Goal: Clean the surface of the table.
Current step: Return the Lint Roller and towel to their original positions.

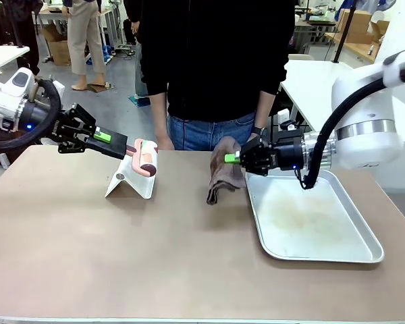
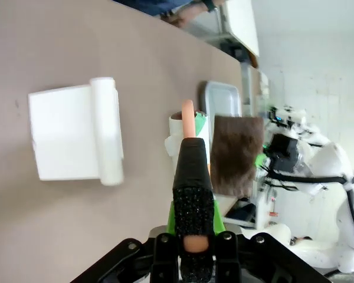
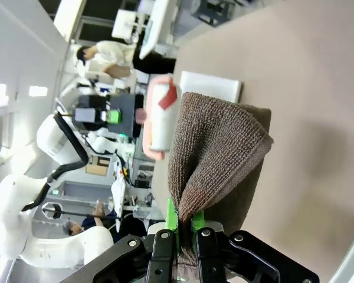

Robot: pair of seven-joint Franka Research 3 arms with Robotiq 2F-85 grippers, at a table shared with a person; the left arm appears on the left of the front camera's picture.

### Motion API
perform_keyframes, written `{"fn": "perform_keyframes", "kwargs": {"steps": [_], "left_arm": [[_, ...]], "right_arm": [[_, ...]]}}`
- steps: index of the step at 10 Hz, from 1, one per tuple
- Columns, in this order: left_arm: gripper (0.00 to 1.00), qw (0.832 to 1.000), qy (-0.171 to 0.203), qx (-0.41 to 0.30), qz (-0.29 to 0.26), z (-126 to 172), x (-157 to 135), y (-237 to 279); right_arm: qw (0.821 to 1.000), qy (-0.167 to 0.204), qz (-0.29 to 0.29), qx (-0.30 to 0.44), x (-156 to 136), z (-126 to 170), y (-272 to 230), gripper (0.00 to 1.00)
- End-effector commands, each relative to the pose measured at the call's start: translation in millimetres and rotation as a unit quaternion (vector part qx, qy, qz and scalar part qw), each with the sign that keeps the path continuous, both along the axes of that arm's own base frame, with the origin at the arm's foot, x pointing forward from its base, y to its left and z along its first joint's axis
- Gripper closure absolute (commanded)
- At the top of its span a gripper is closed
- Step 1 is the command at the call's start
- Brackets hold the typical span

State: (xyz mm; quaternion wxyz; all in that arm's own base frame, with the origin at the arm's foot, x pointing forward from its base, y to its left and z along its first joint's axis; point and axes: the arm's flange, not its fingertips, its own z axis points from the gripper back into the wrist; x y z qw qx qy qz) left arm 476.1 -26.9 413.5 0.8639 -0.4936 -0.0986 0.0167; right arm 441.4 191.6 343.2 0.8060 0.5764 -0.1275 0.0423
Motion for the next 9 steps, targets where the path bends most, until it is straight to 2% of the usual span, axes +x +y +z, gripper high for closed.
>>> {"fn": "perform_keyframes", "kwargs": {"steps": [1,3,6,9], "left_arm": [[0.78,0.999,-0.036,0.040,0.007,-9.9,11.5,-23.8],[0.78,0.997,-0.049,0.059,0.005,-14.8,17.6,-33.9],[0.78,0.993,-0.030,0.106,-0.044,-25.2,29.7,-35.4],[0.78,0.990,-0.042,0.131,-0.033,-29.9,37.3,-36.8]], "right_arm": [[0.999,0.044,0.019,-0.022,13.1,-17.6,20.8,0.89],[0.997,0.062,0.032,-0.033,14.9,-32.7,30.2,0.89],[0.994,0.085,0.051,-0.048,20.2,-42.9,38.4,0.89],[0.991,0.101,0.063,-0.054,23.5,-48.9,41.1,0.89]]}}
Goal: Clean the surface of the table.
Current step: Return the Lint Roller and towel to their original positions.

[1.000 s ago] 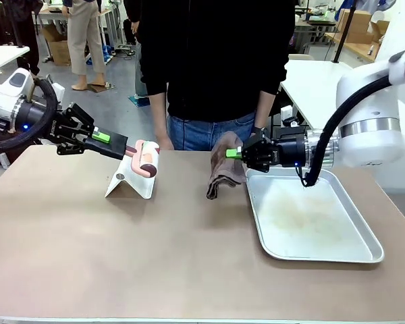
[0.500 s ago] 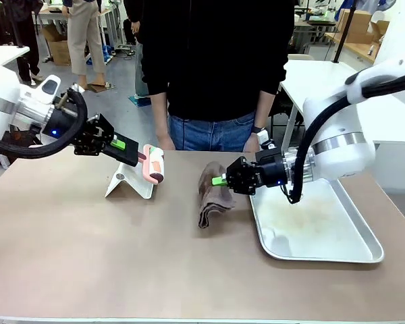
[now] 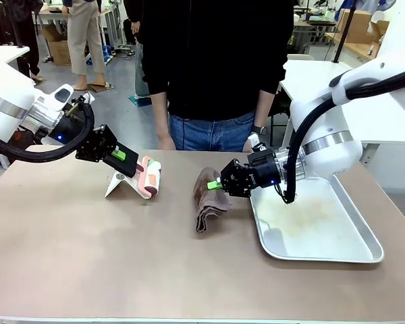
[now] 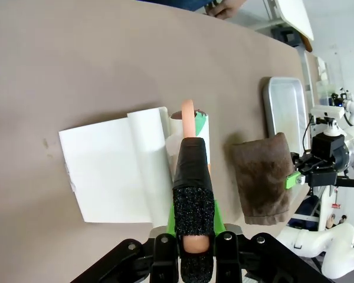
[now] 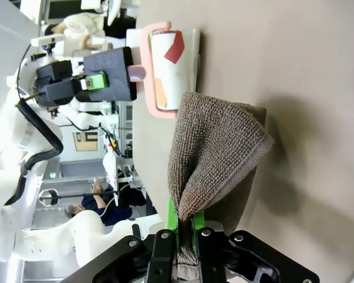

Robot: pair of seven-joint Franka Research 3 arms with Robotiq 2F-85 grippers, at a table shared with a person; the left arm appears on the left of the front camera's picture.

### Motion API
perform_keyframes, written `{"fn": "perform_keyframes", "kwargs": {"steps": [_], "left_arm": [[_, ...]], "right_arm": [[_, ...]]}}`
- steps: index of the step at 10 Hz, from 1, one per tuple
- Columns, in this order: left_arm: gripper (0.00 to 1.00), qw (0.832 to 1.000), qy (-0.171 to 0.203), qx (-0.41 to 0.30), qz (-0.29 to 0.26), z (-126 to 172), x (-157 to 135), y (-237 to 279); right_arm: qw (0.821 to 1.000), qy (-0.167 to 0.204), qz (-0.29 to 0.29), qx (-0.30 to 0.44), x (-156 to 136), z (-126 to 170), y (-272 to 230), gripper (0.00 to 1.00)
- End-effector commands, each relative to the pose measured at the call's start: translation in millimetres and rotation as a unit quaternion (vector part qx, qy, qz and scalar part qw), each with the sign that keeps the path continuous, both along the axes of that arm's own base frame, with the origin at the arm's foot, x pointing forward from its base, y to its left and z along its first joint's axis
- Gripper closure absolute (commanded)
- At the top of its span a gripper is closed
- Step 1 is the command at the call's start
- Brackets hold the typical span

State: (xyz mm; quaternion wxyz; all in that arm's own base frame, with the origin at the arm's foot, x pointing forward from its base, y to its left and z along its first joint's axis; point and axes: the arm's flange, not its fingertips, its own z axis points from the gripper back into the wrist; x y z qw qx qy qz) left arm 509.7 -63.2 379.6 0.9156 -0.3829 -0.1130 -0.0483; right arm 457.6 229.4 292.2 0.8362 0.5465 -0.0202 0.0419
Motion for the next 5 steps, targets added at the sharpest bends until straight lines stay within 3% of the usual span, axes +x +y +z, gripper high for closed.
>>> {"fn": "perform_keyframes", "kwargs": {"steps": [1,5], "left_arm": [[0.78,1.000,-0.007,0.004,0.011,1.8,4.7,-0.5],[0.78,0.999,0.012,0.020,0.022,4.4,7.4,0.0]], "right_arm": [[1.000,0.015,0.008,-0.016,8.2,0.5,2.2,0.89],[0.999,0.023,0.003,-0.026,10.8,-6.4,0.0,0.89]]}}
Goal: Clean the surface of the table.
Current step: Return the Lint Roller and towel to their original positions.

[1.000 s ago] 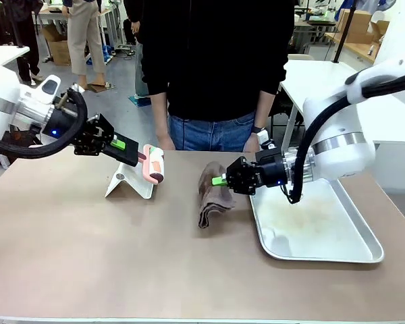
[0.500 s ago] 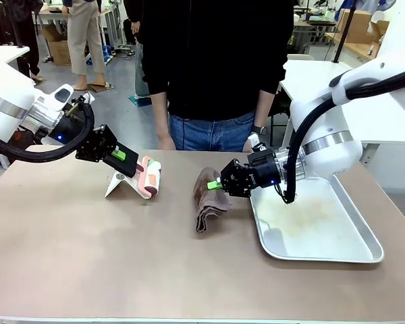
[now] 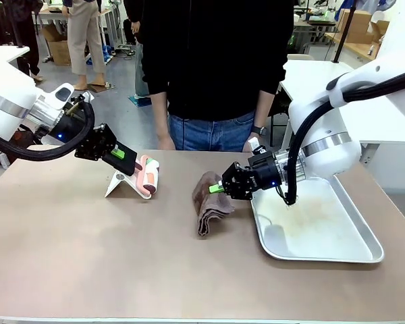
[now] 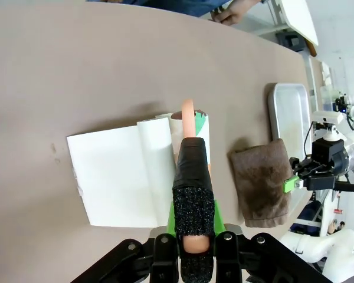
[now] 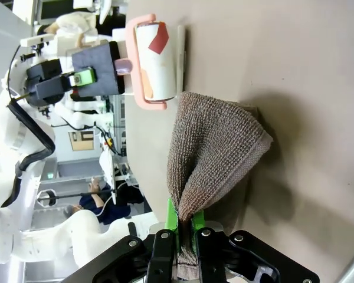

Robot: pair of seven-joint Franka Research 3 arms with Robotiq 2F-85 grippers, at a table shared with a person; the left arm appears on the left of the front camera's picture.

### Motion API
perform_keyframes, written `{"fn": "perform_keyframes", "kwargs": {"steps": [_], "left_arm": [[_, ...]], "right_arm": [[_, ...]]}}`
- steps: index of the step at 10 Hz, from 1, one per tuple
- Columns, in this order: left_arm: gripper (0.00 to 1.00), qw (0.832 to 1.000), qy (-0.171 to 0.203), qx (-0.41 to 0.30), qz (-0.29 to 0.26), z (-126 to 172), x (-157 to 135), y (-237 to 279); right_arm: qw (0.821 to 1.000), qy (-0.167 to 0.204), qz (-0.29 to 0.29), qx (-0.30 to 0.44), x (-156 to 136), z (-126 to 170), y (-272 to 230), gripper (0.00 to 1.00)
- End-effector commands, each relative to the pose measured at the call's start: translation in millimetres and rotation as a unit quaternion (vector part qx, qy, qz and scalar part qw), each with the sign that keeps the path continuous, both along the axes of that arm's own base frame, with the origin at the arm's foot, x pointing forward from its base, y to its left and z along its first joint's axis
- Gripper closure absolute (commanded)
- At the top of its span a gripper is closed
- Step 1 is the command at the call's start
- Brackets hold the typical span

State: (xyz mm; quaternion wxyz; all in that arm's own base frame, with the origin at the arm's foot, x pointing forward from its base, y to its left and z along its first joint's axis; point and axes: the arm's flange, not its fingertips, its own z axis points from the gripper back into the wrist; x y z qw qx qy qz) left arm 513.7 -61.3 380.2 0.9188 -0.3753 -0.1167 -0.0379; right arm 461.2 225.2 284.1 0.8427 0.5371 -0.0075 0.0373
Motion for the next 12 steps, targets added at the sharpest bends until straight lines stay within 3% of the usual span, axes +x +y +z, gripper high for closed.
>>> {"fn": "perform_keyframes", "kwargs": {"steps": [1,6,12], "left_arm": [[0.78,0.999,0.023,0.019,0.015,3.9,6.4,-2.1],[0.78,0.998,0.050,0.033,0.007,2.3,14.4,-6.0],[0.78,0.997,0.047,0.060,-0.007,9.1,22.6,-10.4]], "right_arm": [[1.000,0.013,0.001,-0.016,7.6,-0.2,4.3,0.89],[1.000,0.016,0.002,-0.020,8.6,-0.5,3.2,0.89],[1.000,0.017,0.002,-0.013,9.3,-2.6,-1.1,0.89]]}}
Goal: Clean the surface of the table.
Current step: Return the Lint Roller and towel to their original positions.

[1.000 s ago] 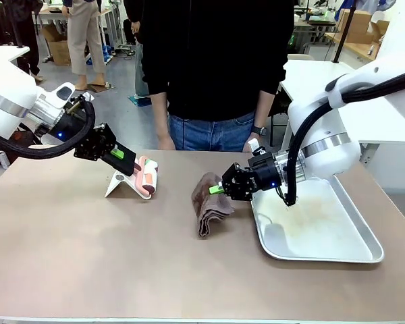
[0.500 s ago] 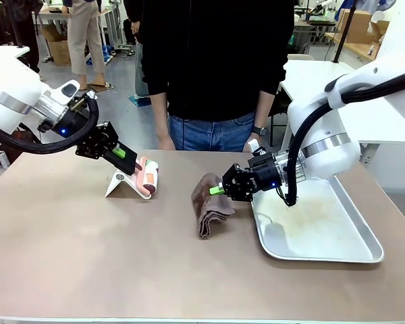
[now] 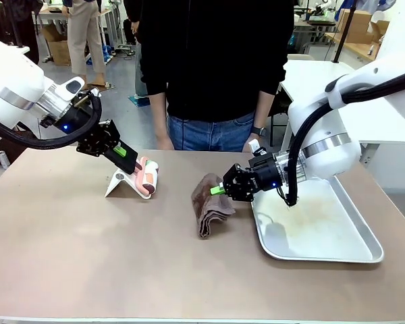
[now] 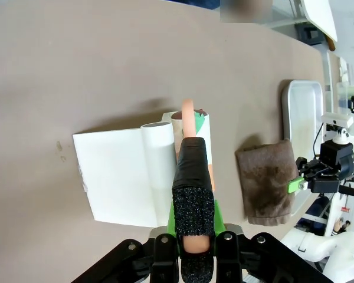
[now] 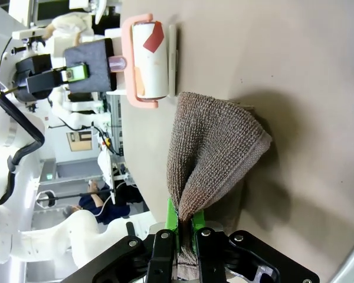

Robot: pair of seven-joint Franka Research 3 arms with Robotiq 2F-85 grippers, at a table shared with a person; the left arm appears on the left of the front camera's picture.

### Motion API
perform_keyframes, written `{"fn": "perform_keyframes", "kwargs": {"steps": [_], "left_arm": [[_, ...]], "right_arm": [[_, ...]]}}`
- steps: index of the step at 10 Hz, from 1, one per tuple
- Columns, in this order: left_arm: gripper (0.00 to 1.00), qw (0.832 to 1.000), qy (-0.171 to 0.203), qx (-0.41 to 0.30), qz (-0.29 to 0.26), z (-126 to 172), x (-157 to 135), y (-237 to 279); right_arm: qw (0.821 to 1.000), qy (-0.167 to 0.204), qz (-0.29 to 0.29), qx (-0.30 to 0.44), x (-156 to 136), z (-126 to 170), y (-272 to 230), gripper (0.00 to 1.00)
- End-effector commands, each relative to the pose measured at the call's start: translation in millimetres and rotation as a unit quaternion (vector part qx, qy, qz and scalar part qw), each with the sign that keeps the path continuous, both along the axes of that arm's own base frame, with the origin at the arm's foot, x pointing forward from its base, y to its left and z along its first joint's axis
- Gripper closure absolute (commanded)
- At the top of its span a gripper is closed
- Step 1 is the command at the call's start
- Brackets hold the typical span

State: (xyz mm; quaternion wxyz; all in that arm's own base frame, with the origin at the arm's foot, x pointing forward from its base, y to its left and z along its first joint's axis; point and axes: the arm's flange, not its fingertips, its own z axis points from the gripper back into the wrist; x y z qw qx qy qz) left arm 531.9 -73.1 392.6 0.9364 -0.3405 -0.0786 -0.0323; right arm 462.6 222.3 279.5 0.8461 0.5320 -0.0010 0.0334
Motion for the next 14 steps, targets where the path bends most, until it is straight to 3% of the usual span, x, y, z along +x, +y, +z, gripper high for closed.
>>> {"fn": "perform_keyframes", "kwargs": {"steps": [1,10,11,12,13,14], "left_arm": [[0.78,1.000,0.010,0.022,-0.004,-3.8,5.1,0.6],[0.78,0.999,0.030,0.027,-0.005,-9.4,10.3,-2.9],[0.22,0.999,0.031,0.027,-0.003,-8.6,9.8,-2.8],[0.19,0.999,0.031,0.029,-0.003,-8.0,9.4,-2.6],[0.00,0.999,0.030,0.030,-0.002,-7.9,9.4,-2.8],[0.00,0.999,0.028,0.032,0.000,-7.5,9.4,-2.6]], "right_arm": [[1.000,0.010,0.001,-0.006,8.0,1.2,0.8,0.89],[0.999,0.007,0.009,-0.048,9.1,-2.2,-0.4,0.89],[0.999,0.001,0.014,-0.048,7.9,-1.1,-0.1,0.40],[0.999,-0.003,0.018,-0.051,6.8,-0.4,0.2,0.33],[0.998,-0.005,0.020,-0.055,6.2,-0.2,0.3,0.00],[0.998,-0.013,0.017,-0.059,5.5,0.5,-0.1,0.00]]}}
